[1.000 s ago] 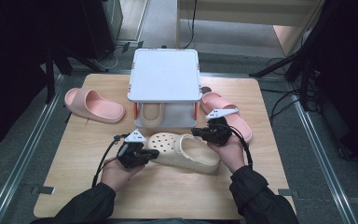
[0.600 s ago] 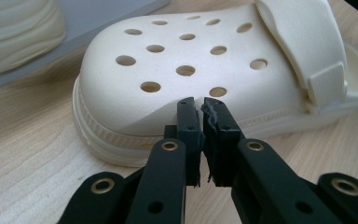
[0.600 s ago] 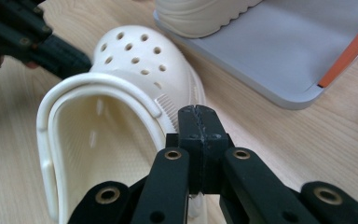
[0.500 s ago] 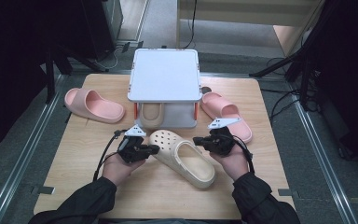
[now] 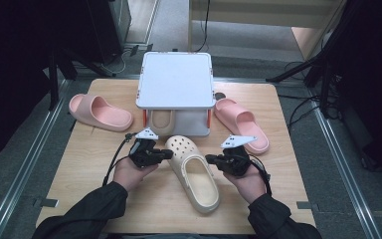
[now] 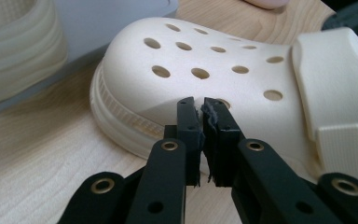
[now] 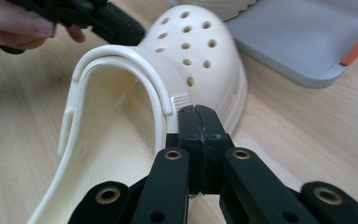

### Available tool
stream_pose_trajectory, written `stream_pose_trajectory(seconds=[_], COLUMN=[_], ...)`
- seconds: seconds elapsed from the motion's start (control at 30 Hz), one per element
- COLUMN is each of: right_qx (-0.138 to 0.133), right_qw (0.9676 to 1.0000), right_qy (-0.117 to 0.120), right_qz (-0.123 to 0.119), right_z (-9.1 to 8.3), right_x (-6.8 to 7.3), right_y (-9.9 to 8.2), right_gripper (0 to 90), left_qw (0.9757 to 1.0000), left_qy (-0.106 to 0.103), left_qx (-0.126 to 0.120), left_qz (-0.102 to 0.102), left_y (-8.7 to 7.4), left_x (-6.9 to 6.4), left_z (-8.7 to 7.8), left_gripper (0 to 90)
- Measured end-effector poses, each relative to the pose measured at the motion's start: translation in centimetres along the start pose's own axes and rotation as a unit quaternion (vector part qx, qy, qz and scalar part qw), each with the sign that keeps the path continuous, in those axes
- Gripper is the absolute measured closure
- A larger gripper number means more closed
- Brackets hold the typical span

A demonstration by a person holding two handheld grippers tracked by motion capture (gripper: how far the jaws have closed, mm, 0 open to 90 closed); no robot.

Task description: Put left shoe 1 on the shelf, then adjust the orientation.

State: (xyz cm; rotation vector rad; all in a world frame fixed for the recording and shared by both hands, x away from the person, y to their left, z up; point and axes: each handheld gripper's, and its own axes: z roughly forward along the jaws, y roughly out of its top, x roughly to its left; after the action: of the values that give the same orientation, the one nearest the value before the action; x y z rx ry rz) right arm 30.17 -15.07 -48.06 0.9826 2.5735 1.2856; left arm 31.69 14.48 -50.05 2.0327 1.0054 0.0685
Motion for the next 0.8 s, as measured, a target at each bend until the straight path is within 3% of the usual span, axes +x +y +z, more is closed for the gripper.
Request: stream_pose_trajectory(seconds=[0.13, 0.23, 0.43, 0.57, 0.67, 0.8], right_qx=[-0.002, -0.003, -0.005, -0.015, -0.023, -0.046], right_qw=[1.0, 0.9999, 0.9995, 0.9991, 0.9987, 0.9974], right_qy=[0.001, 0.0, -0.024, -0.027, -0.032, -0.032], right_qz=[0.007, 0.015, 0.022, 0.031, 0.032, 0.045], right_z=[-0.1, -0.2, -0.7, -1.0, -1.2, -2.0], right_x=[0.7, 1.2, 1.9, 1.8, 2.1, 2.3], right_y=[-0.4, -0.7, -1.2, -1.2, -1.1, -1.0], right_gripper=[90.0, 90.0, 90.0, 89.4, 85.9, 80.3], left_qw=[1.0, 0.9999, 0.9998, 0.9993, 0.9991, 0.9993], left_qy=[-0.004, -0.014, -0.017, -0.033, -0.037, -0.036], left_qx=[0.001, 0.003, 0.008, 0.015, 0.013, -0.003], left_qz=[0.003, -0.006, 0.003, -0.011, -0.015, -0.011], left_y=[0.4, 0.7, 1.3, 1.6, 1.8, 2.7], left_x=[0.1, 0.3, 0.0, 0.2, 0.3, 0.3], left_z=[0.3, 0.6, 1.3, 1.4, 1.1, -0.6], left_gripper=[87.0, 87.4, 87.1, 86.7, 86.0, 84.9])
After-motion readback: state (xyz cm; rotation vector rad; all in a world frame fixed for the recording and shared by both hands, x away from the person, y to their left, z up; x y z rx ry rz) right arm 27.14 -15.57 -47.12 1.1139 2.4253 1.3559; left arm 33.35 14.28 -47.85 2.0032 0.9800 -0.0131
